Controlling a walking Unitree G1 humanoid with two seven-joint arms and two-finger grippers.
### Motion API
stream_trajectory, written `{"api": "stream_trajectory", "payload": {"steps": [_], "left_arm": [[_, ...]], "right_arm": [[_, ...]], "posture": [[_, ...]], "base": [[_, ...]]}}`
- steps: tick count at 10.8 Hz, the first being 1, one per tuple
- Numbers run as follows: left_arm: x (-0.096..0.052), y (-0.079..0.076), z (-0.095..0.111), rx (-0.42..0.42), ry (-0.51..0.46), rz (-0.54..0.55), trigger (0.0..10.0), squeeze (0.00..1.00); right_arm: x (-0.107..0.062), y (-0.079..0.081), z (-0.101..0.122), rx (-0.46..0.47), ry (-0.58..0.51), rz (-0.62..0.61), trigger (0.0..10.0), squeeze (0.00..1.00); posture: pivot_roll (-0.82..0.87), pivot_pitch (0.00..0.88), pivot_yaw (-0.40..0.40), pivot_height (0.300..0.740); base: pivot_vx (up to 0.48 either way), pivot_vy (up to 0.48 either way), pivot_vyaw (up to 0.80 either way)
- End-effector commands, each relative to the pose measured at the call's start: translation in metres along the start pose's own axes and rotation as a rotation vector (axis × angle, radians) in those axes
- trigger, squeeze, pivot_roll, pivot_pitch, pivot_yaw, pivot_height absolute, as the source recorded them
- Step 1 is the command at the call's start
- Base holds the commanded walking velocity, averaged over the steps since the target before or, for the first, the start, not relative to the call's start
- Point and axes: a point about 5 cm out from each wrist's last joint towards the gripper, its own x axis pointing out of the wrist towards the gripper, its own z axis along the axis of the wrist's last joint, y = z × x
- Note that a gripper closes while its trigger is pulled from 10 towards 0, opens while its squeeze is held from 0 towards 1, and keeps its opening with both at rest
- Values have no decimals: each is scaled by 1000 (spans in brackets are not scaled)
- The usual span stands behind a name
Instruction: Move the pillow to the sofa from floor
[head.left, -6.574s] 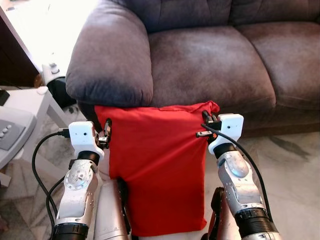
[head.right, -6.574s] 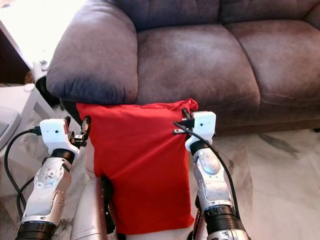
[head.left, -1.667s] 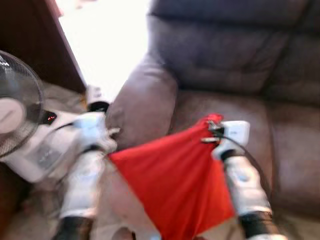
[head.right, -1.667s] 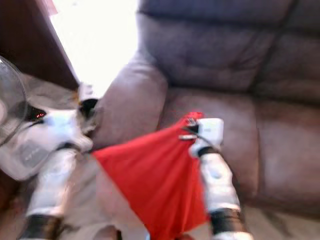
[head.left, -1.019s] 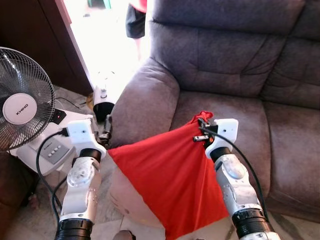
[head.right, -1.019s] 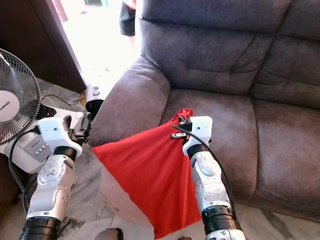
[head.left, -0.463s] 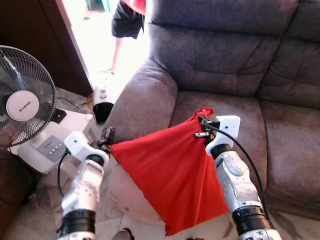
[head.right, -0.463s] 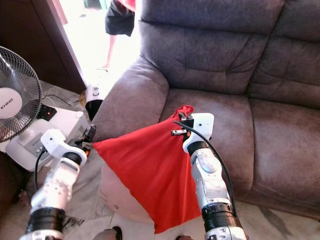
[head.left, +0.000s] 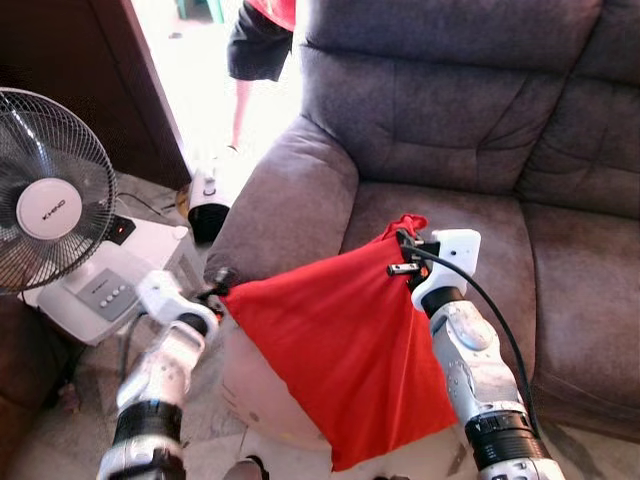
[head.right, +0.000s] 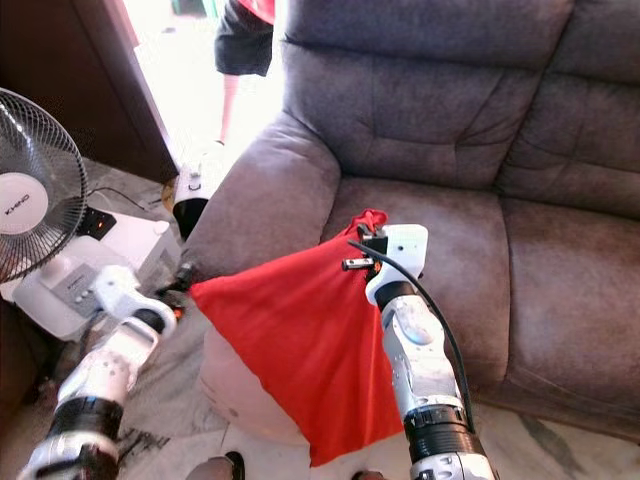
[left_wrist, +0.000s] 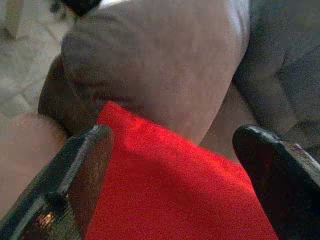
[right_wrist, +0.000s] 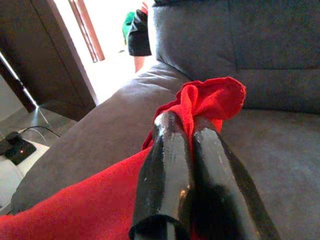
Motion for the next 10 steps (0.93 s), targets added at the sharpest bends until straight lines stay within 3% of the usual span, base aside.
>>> {"api": "stream_trajectory", "payload": {"steps": [1,2,5,10], "left_arm": [[1,9,-3,19,19,37,10000,973],[3,12,-4,39,18,65,10000,0],[6,22,-14,-7,29,137,10000,0],[11,18,-21,-83,-3,141,10000,0]], "right_arm": [[6,5,44,-23,-184,34,10000,0],[4,4,44,-26,-184,33,10000,0],[2,2,51,-16,-194,28,10000,0],[-9,-1,53,-26,-184,19,10000,0]], "posture": [[87,174,4,739],[84,181,2,739],[68,197,-2,739],[24,226,-9,739]], "base": [[0,0,0],[0,0,0],[0,0,0],[0,0,0]]}}
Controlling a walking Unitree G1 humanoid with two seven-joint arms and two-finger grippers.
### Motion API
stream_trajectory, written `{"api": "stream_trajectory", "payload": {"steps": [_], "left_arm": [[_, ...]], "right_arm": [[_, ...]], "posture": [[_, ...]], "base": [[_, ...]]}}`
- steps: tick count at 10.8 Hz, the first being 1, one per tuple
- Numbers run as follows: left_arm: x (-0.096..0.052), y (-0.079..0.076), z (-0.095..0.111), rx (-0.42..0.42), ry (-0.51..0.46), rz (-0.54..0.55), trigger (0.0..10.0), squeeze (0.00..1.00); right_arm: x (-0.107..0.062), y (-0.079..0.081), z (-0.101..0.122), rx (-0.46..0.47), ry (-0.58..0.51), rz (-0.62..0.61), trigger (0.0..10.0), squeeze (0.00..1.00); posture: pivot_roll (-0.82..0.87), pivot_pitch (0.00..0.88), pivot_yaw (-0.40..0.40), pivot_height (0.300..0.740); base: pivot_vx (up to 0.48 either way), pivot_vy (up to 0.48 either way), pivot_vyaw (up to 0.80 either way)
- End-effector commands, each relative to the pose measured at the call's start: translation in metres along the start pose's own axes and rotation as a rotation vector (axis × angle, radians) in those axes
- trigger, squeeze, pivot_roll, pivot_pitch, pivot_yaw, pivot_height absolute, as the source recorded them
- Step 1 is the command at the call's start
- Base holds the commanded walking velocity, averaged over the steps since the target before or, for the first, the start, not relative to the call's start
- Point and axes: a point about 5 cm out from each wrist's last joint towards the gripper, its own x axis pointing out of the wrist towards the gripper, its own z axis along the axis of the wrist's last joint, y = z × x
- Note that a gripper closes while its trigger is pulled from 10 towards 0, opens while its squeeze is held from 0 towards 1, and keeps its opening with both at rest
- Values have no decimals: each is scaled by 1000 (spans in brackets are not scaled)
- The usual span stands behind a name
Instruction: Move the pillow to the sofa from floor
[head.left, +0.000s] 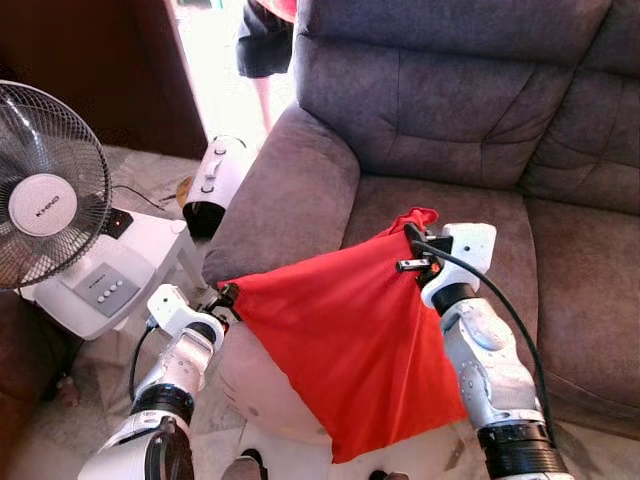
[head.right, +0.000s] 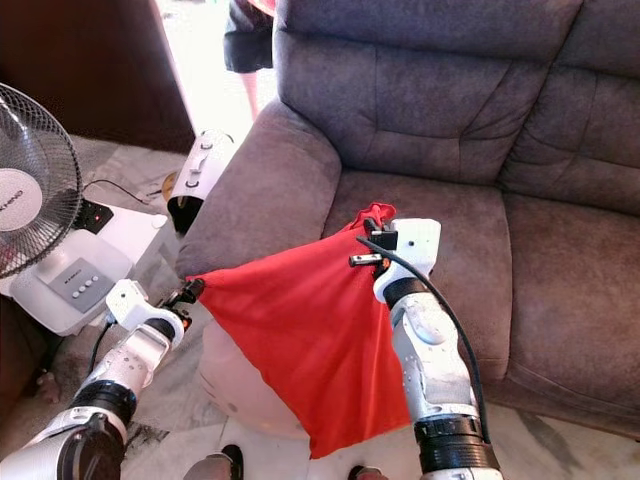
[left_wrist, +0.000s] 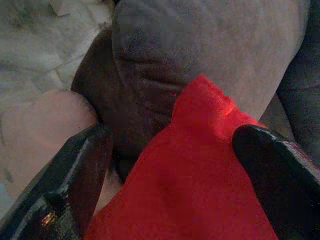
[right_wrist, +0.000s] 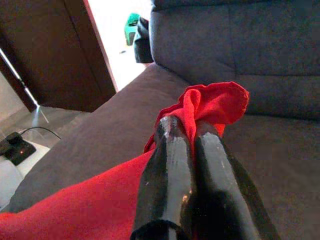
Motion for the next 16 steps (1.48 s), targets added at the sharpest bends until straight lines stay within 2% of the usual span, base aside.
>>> {"api": "stream_trajectory", "payload": {"steps": [1,3,5,8,10,12,13,14,16], "left_arm": [[1,-1,-4,-29,4,-3,10000,0],[2,-4,-12,-36,17,-4,10000,0],[2,-9,-12,-58,-9,-51,10000,0],[3,-14,-14,-29,-12,-87,10000,0],[2,-14,-16,-73,-39,-120,10000,0],[2,-17,-23,-55,-17,-125,10000,0],[2,-17,-26,-54,-16,-128,3373,0],[1,-16,-28,-52,-17,-126,0,0],[0,-14,-31,-42,-12,-126,0,0]], "right_arm": [[0,2,38,-18,-164,19,10000,0],[-5,1,39,-24,-153,16,10000,0],[-11,1,41,-25,-147,15,10000,0],[-16,1,44,-29,-136,23,10000,0],[-20,1,45,-32,-129,26,10000,0],[-25,1,47,-35,-118,27,10000,0],[-26,2,47,-34,-112,28,10000,0],[-27,3,47,-33,-108,28,10000,0],[-28,3,47,-32,-101,29,10000,0]], "posture": [[13,237,-13,739],[4,249,-19,739],[-17,264,-30,739],[-38,282,-45,739],[-56,292,-54,739],[-67,305,-62,739],[-70,307,-63,739],[-72,310,-65,739],[-73,313,-67,739]], "base": [[0,0,0],[0,0,0],[0,0,0],[0,0,0],[0,0,0],[0,0,0],[0,0,0],[0,0,0],[0,0,0]]}}
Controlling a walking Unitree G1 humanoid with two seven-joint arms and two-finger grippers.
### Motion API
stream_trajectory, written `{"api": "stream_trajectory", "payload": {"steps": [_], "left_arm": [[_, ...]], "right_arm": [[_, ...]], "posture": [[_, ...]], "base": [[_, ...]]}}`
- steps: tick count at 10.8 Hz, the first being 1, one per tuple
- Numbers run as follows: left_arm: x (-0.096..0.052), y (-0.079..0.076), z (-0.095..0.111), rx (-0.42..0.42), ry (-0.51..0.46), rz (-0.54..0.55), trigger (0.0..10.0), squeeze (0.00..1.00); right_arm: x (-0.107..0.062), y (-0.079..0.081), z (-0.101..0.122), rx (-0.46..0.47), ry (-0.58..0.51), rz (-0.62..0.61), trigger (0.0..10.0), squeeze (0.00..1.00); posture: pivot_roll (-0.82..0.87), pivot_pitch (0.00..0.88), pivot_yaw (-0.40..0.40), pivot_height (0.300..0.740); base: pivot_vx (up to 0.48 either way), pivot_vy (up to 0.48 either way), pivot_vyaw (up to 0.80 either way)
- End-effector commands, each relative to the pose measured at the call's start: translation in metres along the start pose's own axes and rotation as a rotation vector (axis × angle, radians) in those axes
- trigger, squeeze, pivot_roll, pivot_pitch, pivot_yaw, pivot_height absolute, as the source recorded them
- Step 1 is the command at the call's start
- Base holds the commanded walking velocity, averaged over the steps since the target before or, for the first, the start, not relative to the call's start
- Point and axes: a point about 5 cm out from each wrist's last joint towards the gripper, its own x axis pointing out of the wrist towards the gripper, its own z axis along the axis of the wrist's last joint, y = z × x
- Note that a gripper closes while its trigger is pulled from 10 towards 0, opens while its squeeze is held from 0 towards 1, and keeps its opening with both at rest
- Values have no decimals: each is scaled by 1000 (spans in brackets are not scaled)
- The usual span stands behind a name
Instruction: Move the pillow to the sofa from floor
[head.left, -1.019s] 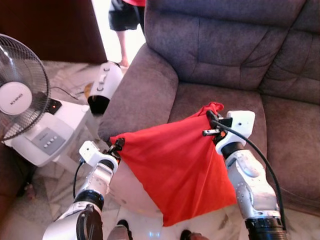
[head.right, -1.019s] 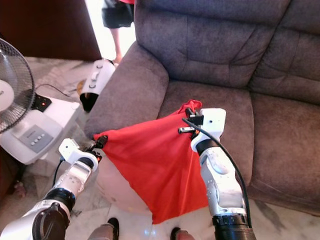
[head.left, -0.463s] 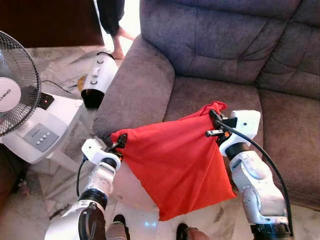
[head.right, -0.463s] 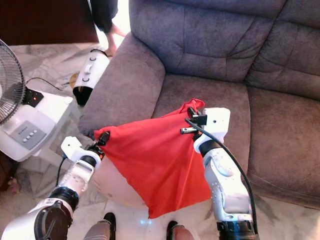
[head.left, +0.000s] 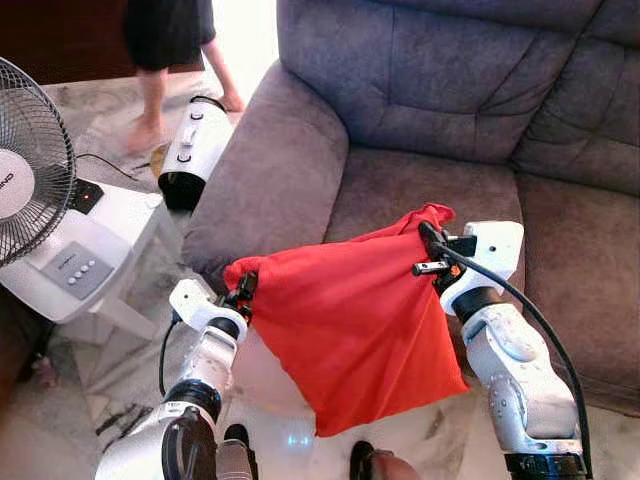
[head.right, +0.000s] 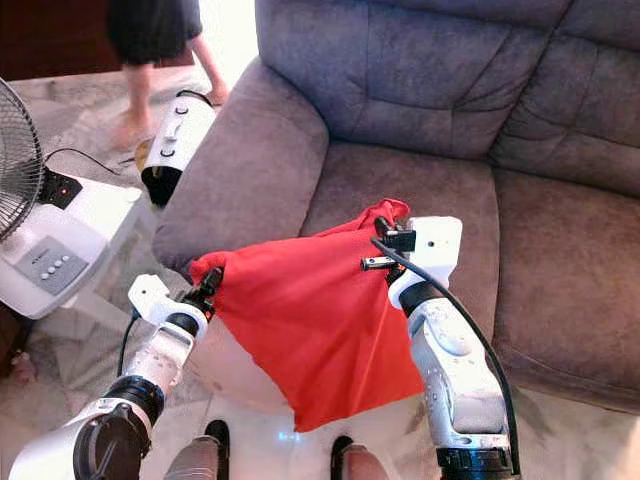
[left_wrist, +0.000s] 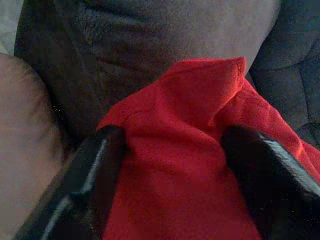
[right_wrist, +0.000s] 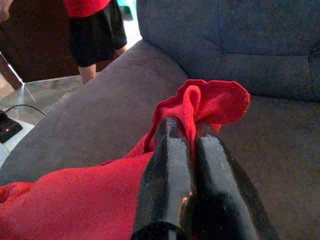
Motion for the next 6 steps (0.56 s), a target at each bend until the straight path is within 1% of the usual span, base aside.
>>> {"api": "stream_trajectory", "payload": {"steps": [1,6], "left_arm": [[-5,9,-11,4,37,28,0,0],[-4,9,-5,12,10,24,0,0]], "right_arm": [[-3,3,26,-23,-116,17,10000,0],[0,4,24,-21,-111,18,10000,0]], "posture": [[-71,312,-68,739],[-64,290,-67,739]], "base": [[0,0,0],[0,0,0]]}}
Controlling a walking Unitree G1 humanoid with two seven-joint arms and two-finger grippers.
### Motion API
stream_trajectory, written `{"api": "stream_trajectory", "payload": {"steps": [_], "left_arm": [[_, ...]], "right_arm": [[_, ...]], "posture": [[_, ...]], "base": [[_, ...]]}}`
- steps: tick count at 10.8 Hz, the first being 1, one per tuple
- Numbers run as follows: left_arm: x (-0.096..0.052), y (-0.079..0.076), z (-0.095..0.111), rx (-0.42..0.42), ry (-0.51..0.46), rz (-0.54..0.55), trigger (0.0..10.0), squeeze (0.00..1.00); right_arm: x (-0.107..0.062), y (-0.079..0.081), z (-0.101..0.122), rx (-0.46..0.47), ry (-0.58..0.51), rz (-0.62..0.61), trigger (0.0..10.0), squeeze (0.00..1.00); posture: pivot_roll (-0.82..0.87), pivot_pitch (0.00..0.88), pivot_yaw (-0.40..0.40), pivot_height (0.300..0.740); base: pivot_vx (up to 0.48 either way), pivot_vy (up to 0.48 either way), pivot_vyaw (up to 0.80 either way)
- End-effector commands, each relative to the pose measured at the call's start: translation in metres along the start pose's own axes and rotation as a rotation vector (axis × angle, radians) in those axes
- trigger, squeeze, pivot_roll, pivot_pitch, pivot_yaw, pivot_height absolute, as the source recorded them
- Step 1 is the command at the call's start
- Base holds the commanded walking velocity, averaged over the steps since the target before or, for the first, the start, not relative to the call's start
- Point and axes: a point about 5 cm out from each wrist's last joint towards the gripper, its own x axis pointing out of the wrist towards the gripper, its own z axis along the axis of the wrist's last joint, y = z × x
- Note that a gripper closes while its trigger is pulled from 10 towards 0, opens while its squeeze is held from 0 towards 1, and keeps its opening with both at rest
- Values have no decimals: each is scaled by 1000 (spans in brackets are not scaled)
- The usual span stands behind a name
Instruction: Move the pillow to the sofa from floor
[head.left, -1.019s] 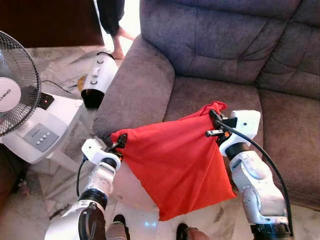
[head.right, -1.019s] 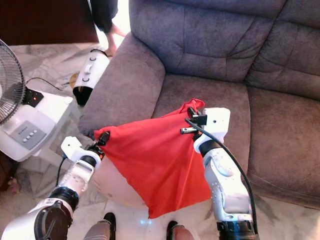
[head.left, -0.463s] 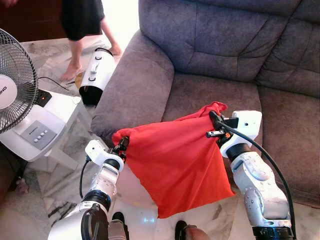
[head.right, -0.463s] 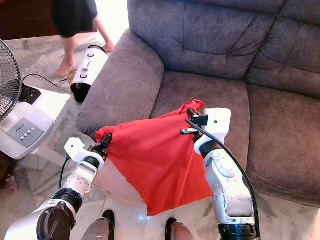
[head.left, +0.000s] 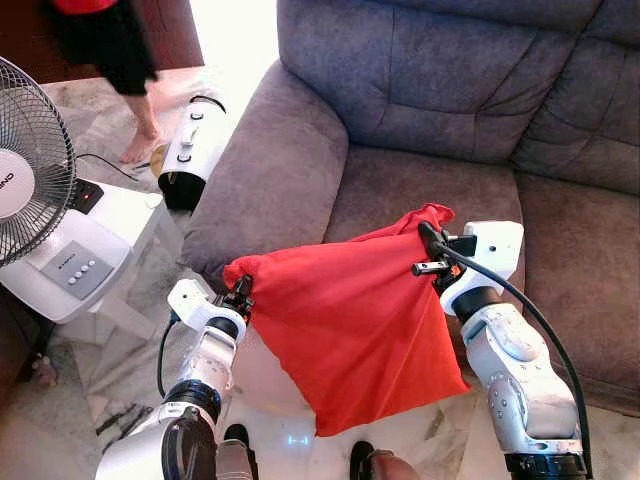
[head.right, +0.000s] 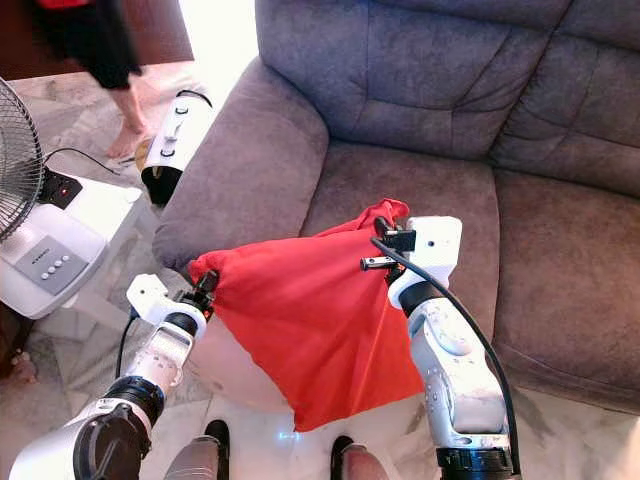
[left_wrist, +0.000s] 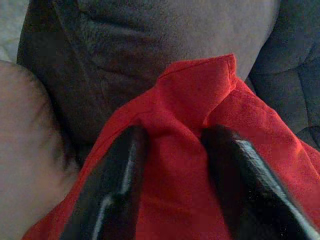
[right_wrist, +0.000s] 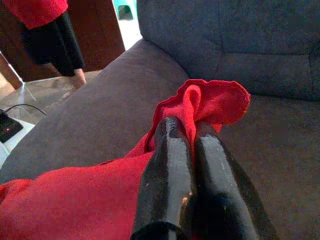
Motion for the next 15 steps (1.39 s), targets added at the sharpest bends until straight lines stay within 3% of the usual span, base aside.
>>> {"api": "stream_trajectory", "payload": {"steps": [1,6,8,9,10,13,14,15], "left_arm": [[-5,9,-7,15,25,20,0,0],[-7,14,0,42,-15,15,0,0],[-7,11,9,112,-48,-20,0,0],[-8,7,17,205,-79,-49,1843,0],[-9,0,33,289,-167,-77,10000,0],[-19,-22,60,328,-297,-132,10000,0],[-26,-28,63,308,-294,-151,10000,0],[-27,-19,57,339,-238,-124,10000,0]], "right_arm": [[1,4,24,-20,-112,19,10000,0],[7,6,19,-9,-108,26,10000,0],[12,9,17,-4,-108,31,10000,0],[16,9,17,-1,-115,31,10000,0],[20,10,17,0,-125,31,10000,0],[27,11,22,1,-160,28,10000,0],[30,10,21,3,-167,23,10000,0],[32,11,19,6,-169,22,10000,0]], "posture": [[-56,285,-66,739],[-22,262,-56,739],[-3,244,-51,739],[9,229,-42,739],[24,212,-32,739],[46,182,-14,739],[54,174,-5,739],[59,170,-1,739]], "base": [[0,0,0],[0,0,0],[0,0,0],[0,0,0],[0,0,0],[0,0,0],[0,0,0],[0,0,0]]}}
